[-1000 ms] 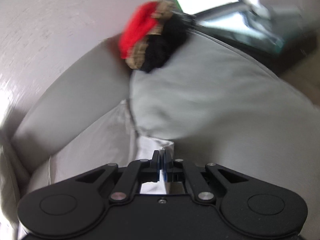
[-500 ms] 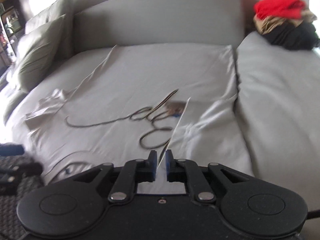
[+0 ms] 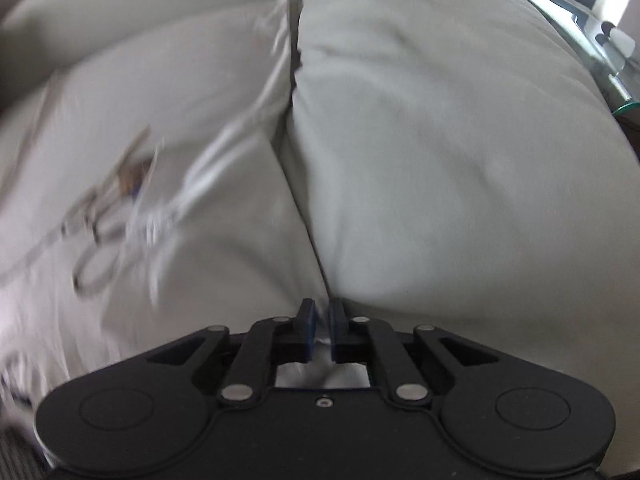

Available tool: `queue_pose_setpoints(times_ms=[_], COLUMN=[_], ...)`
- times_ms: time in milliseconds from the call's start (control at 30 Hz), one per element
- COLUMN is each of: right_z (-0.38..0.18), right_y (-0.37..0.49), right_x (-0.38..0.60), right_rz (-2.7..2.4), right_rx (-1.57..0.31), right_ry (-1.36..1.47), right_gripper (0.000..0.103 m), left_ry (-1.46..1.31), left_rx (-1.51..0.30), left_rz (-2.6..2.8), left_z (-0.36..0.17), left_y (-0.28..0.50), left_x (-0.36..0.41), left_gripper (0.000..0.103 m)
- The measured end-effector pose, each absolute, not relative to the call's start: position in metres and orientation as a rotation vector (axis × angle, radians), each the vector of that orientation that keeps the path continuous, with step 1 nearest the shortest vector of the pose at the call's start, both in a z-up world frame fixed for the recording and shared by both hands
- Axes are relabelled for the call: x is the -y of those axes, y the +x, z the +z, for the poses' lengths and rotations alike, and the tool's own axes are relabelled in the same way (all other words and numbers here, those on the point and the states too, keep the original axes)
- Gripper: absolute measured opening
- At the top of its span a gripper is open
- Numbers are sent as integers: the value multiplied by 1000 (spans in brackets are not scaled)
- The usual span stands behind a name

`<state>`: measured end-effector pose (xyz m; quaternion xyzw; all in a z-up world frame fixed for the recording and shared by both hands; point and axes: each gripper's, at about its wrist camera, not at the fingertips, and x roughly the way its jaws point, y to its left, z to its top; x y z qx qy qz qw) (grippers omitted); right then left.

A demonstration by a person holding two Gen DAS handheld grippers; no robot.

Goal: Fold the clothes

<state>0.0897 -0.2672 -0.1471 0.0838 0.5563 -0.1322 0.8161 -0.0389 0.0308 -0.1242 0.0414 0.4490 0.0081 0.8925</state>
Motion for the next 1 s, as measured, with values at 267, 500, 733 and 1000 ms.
queue_pose_setpoints(times_ms=[267, 500, 733, 1000], right_z=[-117, -131, -132, -123], right_y=[73, 129, 144, 110], right_x=[268, 263, 219, 214], right_rz=[-253, -125, -53, -68], right_rx=[-1073, -988, -1128, -1093], right_ry=[264, 506, 428, 442], right_gripper=[10, 10, 13, 13], left_ry=[97, 96, 92, 81], left_rx=[-937, -947, -954, -932], left_rz=[-3, 23, 41, 38], left_z=[-128, -130, -134, -141], left_y=[-32, -28, -23, -13], left_x=[-26, -32, -40, -45], left_gripper=[76, 76, 76, 74])
